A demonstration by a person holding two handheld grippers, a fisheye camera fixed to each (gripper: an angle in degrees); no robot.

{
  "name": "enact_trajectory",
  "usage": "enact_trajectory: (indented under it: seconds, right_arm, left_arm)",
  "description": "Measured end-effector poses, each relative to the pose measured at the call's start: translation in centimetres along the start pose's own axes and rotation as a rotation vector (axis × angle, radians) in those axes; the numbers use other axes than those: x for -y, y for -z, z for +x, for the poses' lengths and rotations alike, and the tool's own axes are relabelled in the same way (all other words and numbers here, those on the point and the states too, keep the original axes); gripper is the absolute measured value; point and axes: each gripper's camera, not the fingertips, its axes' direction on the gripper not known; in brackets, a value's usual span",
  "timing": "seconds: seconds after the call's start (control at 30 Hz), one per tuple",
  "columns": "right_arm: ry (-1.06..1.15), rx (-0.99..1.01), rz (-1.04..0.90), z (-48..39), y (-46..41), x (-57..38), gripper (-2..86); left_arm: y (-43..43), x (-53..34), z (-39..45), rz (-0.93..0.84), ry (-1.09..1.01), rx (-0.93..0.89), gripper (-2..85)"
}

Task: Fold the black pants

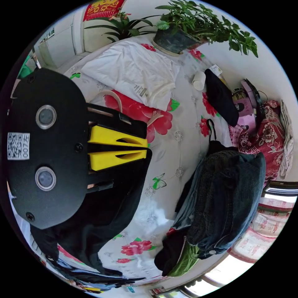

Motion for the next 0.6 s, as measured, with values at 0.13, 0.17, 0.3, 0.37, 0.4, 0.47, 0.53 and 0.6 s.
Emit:
enact_trajectory:
  seconds: [0.13,0.17,0.3,0.37,0.4,0.47,0.53,0.6]
  right_arm:
    - [0.048,-0.091,-0.162,1.9,-6.6,0.3,8.2]
    - [0.094,-0.120,-0.172,1.7,-8.6,0.7,8.6]
    - [0.051,-0.225,-0.263,3.5,-16.2,2.5,8.5]
    - [-0.019,-0.176,-0.317,4.7,-18.4,2.7,6.4]
    - [-0.066,-0.173,-0.315,5.2,-18.8,2.6,4.7]
    - [-0.107,-0.107,-0.199,5.4,-16.6,2.1,2.6]
    - [-0.137,-0.023,-0.030,5.2,-12.1,1.0,1.4]
    - [-0.173,-0.009,0.186,4.3,-4.0,-2.0,0.8]
  left_arm:
    - [1.1,-0.8,-1.3,0.042,0.014,-0.043,-0.9]
    - [1.3,-0.9,-1.4,0.048,0.013,-0.045,-0.9]
    - [3.0,-1.7,-2.8,0.079,0.039,-0.072,-0.9]
    - [3.7,-2.1,-3.5,0.089,0.071,-0.100,-0.9]
    - [4.3,-2.4,-4.0,0.099,0.088,-0.111,-0.9]
    - [5.2,-2.8,-4.6,0.111,0.099,-0.114,-0.9]
    - [6.7,-3.7,-5.2,0.141,0.105,-0.134,-0.9]
    - [7.9,-4.5,-5.3,0.169,0.101,-0.164,-0.9]
